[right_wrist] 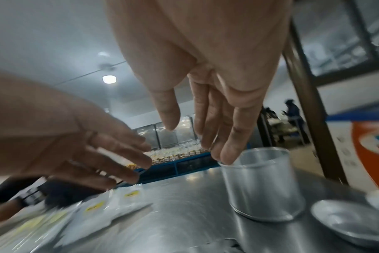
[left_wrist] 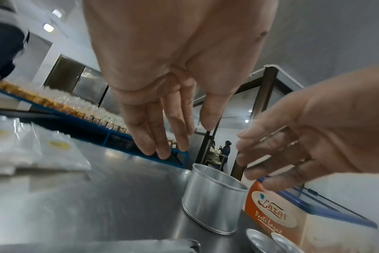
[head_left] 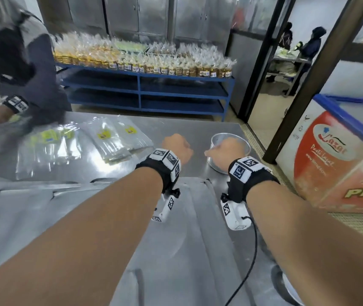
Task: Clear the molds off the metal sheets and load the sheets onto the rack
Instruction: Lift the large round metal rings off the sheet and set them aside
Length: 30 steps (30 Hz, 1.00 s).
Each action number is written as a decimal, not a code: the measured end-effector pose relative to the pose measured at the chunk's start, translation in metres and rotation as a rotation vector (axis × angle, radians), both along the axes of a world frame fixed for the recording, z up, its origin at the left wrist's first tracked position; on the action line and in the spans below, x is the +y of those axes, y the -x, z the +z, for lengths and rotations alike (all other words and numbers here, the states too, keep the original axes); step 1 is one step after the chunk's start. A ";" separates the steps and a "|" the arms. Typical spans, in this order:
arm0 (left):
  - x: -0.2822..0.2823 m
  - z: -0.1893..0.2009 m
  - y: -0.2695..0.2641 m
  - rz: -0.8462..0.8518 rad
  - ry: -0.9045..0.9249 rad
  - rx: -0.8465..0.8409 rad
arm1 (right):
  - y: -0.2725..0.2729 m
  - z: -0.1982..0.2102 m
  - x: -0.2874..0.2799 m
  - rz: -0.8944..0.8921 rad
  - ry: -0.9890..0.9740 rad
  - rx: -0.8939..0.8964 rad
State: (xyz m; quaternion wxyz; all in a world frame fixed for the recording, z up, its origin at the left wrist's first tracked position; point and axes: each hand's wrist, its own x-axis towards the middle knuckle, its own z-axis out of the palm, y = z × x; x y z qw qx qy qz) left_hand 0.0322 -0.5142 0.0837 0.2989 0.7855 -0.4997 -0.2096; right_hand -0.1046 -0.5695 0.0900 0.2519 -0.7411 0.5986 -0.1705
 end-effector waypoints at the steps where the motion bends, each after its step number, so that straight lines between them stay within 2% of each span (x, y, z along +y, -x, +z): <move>1: 0.019 0.010 -0.010 -0.027 -0.006 -0.051 | -0.012 0.010 0.021 0.028 0.008 0.020; 5: 0.111 0.042 -0.058 -0.069 -0.024 -0.258 | -0.067 0.037 0.114 0.093 0.076 0.064; 8: 0.181 0.054 -0.105 -0.036 -0.005 -0.317 | -0.115 0.048 0.180 0.152 0.115 0.055; 14: 0.311 0.047 -0.227 0.100 -0.100 -0.406 | -0.228 0.055 0.291 0.323 0.099 0.122; 23: 0.449 0.012 -0.404 0.295 -0.347 -0.478 | -0.390 0.008 0.376 0.524 0.039 0.174; 25: 0.470 -0.005 -0.439 0.368 -0.394 -0.502 | -0.422 -0.008 0.387 0.551 0.023 0.191; 30: 0.496 -0.049 -0.502 0.554 -0.461 -0.430 | -0.488 -0.050 0.401 0.553 -0.027 0.105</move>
